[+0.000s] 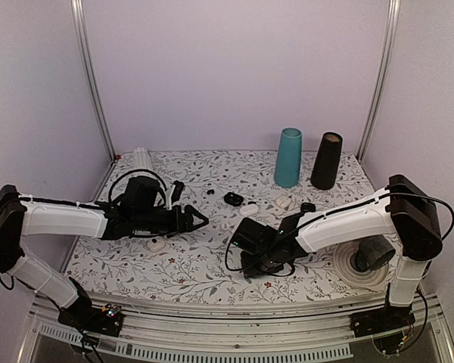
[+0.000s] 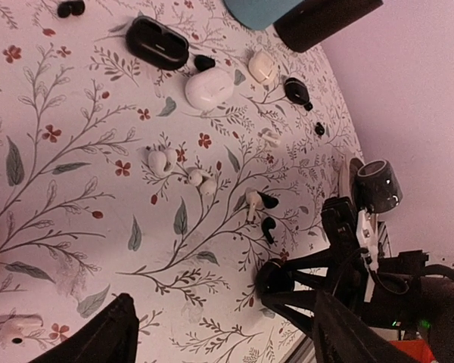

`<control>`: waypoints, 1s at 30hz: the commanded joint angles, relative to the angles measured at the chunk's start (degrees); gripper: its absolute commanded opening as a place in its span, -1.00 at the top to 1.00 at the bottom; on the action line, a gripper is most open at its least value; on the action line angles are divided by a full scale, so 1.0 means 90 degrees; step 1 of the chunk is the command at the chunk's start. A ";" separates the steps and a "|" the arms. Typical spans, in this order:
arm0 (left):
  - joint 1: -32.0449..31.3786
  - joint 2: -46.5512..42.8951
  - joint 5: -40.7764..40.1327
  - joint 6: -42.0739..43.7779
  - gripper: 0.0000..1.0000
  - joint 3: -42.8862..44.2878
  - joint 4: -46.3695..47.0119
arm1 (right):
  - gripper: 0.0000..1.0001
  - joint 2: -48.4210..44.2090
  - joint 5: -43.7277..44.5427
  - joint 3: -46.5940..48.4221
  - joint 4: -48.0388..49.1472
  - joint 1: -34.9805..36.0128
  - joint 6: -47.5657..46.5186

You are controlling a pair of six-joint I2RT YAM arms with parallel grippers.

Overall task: Insert the wireless bluetooth earbuds into the charging case
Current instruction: Pick up the charging case from the center of the board, then pass from the right arm to the left

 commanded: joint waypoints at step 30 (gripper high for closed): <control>-0.0477 0.1609 0.3178 -0.0783 0.12 0.0602 0.1462 | 0.11 -0.1147 -0.0204 -0.0530 0.3088 0.0039 -0.3389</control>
